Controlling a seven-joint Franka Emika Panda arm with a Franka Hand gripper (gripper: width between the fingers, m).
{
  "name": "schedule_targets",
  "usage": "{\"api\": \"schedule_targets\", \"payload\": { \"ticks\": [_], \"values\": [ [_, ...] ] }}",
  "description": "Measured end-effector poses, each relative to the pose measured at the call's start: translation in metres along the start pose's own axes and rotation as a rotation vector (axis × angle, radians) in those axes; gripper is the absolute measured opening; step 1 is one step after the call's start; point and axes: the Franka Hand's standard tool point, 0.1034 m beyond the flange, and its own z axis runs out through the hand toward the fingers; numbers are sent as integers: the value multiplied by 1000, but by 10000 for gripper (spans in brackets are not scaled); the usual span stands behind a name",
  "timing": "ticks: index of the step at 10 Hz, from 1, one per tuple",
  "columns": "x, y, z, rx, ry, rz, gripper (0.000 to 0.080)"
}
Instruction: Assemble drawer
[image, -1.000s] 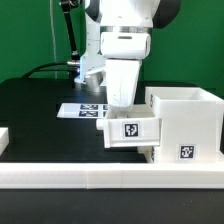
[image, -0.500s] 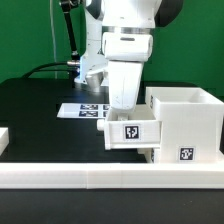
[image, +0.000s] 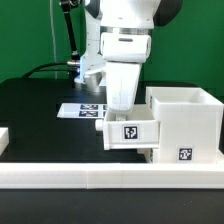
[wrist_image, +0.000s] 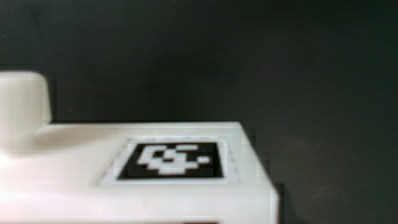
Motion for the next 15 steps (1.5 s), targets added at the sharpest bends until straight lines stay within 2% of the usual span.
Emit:
{"api": "schedule_targets", "payload": {
  "ticks": [6, 7, 9, 11, 15],
  "values": [
    [-6, 2, 0, -6, -21, -25, 44],
    [-8, 1, 0, 7, -26, -35, 44],
    [-7, 0, 1, -26, -19, -68, 44],
    [-4, -3, 4, -18, -19, -66, 44],
    [-4, -3, 4, -22, -17, -63, 44]
  ]
}}
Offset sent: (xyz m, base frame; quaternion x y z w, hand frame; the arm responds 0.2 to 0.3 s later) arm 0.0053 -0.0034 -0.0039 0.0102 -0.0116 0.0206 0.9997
